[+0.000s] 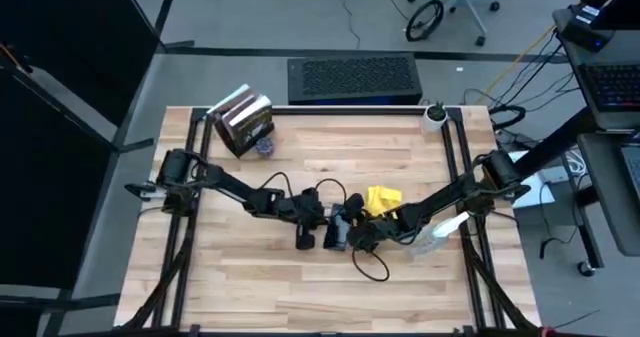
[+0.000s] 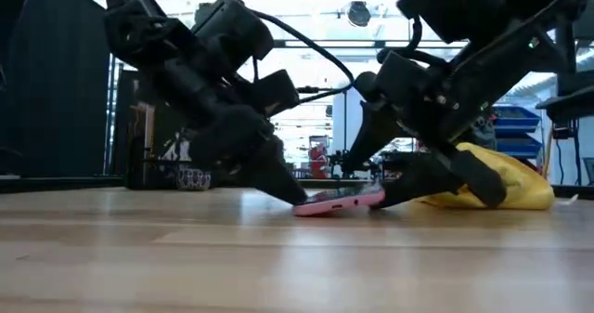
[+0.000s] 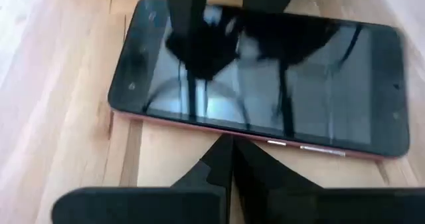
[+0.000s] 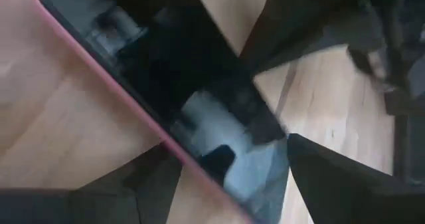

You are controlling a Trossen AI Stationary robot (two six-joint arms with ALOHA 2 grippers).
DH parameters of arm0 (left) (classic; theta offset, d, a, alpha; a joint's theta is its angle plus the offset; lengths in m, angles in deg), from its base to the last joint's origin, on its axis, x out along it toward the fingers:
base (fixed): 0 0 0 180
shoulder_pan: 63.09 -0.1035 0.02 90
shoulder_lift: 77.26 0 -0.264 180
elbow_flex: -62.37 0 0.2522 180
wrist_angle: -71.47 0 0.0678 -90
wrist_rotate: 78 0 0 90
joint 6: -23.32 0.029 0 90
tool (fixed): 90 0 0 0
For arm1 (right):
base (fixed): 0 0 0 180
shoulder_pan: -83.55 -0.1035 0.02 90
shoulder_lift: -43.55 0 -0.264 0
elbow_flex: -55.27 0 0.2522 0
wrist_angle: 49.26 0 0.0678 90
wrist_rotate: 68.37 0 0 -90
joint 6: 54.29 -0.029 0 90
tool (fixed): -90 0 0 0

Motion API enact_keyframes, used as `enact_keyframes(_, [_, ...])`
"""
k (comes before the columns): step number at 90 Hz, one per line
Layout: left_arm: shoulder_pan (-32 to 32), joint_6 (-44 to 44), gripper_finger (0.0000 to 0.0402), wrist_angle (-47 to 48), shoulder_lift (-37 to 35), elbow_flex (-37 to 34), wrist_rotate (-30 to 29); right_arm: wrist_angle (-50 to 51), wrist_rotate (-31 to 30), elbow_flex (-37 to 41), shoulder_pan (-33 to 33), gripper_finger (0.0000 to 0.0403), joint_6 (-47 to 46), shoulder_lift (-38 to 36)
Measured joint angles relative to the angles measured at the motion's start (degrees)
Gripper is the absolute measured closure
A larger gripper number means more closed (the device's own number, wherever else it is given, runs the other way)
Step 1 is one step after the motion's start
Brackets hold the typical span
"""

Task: Apply microfiber cloth
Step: Spray the back of the pink cellphone using the spray bottle

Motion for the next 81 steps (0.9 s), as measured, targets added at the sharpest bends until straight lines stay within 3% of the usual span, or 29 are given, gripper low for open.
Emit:
enact_keyframes(24, [0.0, 0.0, 0.0401, -1.4, 0.4, 0.0, 0.2, -2.3, -4.0, 0.0, -0.7, 0.0178, 2.3, 0.1])
enact_keyframes(55, [0.0, 0.1, 0.0401, 0.1, -0.5, 0.0, 0.3, -1.8, -6.0, 0.0, -0.9, 0.0355, -5.1, 0.1])
enact_keyframes(65, [0.0, 0.1, 0.0402, 5.0, -3.3, 0.0, 0.5, -1.8, -7.5, -1.3, -0.9, 0.0391, -9.5, 0.0])
enact_keyframes(81, [0.0, 0.4, 0.0402, 22.7, -13.6, -0.3, -1.9, 4.3, -3.4, -5.9, -0.4, 0.0383, -21.6, -1.1])
